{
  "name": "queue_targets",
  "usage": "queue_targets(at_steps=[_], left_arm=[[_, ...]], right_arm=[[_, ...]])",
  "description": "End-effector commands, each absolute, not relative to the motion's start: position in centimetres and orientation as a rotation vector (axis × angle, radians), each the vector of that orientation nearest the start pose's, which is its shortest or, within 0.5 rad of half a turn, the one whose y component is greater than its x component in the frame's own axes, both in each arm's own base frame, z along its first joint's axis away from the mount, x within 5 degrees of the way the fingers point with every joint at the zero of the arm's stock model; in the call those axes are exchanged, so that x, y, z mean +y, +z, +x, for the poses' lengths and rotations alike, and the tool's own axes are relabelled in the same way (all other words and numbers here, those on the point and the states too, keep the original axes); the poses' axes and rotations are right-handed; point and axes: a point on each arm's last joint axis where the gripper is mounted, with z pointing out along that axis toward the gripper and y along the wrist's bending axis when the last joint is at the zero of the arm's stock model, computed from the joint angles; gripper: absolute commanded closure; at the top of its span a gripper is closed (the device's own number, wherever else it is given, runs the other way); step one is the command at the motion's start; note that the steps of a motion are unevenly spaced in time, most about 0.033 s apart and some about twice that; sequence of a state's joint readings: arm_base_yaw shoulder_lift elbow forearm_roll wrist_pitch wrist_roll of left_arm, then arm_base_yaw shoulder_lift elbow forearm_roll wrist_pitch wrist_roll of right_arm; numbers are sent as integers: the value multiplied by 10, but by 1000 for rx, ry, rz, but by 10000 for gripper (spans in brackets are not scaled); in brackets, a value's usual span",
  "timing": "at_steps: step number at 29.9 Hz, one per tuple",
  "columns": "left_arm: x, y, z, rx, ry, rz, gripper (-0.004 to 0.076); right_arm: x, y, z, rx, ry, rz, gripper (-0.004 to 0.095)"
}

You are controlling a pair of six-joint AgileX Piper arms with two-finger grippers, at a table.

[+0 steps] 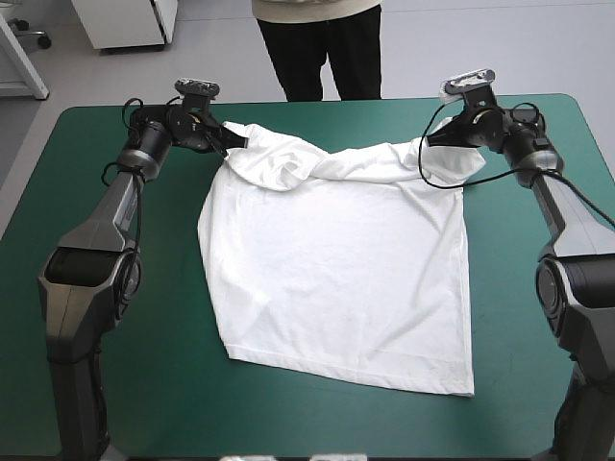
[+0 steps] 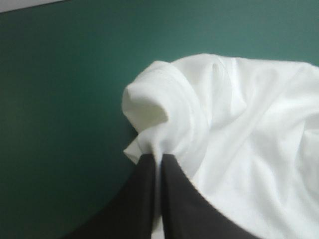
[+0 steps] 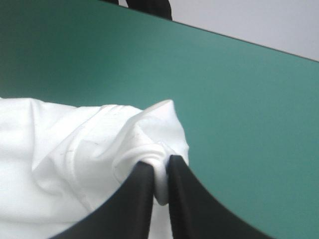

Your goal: Fold the cloth

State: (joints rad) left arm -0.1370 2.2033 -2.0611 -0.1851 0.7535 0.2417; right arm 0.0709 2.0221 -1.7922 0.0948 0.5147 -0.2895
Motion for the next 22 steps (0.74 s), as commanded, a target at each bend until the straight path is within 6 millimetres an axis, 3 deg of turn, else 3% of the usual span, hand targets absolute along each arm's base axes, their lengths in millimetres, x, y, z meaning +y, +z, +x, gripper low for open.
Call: queue_targets(at_steps=[1, 5, 8, 16, 18, 22], left_arm=[[-83, 314, 499, 2217, -194, 312, 625], [-83, 324, 492, 2224, -207, 338, 323], [-80, 346, 480, 2225, -184, 364, 220], [-72, 428, 415, 2185, -167, 405, 268], [-70, 438, 398, 2215, -174, 421, 269], [-67, 435, 365, 2320, -193, 449, 269]], right_arm=[[34, 330, 473, 2078, -15, -298, 626], [33, 347, 464, 2060, 1, -281, 332], [29, 375, 447, 2026, 7, -255, 301], [23, 467, 363, 1933, 3, -263, 308], [23, 485, 337, 1931, 15, -266, 326], [22, 509, 289, 1952, 44, -268, 359]])
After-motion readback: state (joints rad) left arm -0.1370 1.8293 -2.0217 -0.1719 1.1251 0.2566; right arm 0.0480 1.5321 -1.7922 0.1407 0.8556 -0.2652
